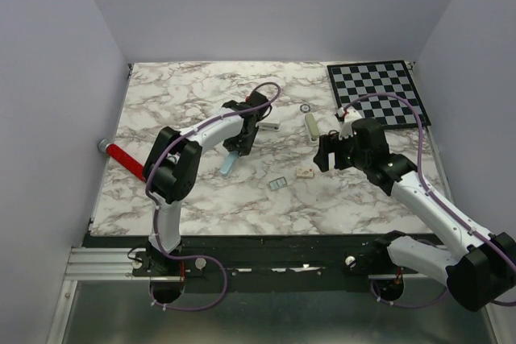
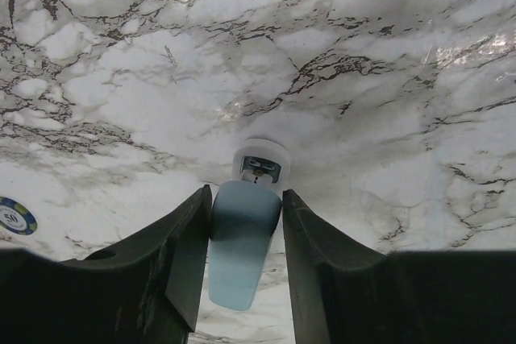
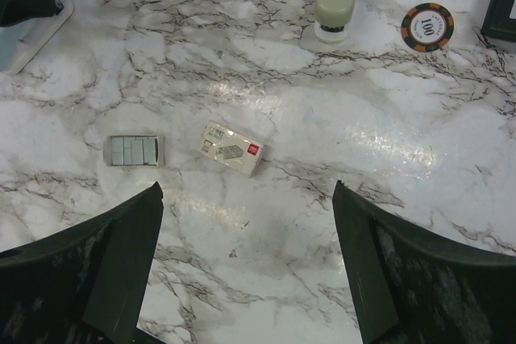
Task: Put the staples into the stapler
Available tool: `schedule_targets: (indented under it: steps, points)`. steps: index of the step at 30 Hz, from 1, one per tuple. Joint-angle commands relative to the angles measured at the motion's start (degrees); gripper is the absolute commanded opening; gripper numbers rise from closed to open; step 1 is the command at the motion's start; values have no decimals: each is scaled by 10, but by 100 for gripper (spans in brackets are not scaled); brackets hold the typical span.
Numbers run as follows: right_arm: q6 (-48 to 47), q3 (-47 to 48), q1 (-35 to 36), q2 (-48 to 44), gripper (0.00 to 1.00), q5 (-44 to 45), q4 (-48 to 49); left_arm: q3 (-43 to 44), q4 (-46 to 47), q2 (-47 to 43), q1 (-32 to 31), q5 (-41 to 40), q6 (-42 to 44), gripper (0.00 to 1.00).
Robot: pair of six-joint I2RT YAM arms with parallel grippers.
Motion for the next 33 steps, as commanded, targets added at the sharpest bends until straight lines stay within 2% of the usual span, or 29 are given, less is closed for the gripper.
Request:
schedule_targets:
  steps: [1,2,3,5,6,10,12,18,19,24,29,33]
  points:
    - [8,-10,5,-6,93,-12,18,12,-15,7,3,17,9,47]
    - [8,-9,5,-5,93,-13,19,12,-14,7,3,23,9,47]
    - [10,-7,5,-1,93,-17,22,8,-13,6,3,23,9,38]
    - [13,-5,5,3,93,-23,26,4,-9,1,3,24,13,28]
    - [18,-2,5,4,93,-28,28,0,-8,-9,3,25,15,20]
    - [44,6,5,11,96,-66,51,-15,7,-58,3,35,30,6]
    - [63,13,5,22,97,-114,65,-34,30,-101,3,58,45,0]
    - [132,52,6,62,96,-206,108,-107,140,-240,2,165,79,0]
    - [141,62,6,71,96,-214,108,-116,153,-256,1,203,88,0]
    - [180,135,13,127,96,-259,101,-173,258,-346,-6,292,104,0]
    - [190,187,42,166,94,-256,86,-202,330,-392,-23,339,107,0]
    - [208,210,63,189,86,-234,80,-201,345,-411,-36,352,114,0]
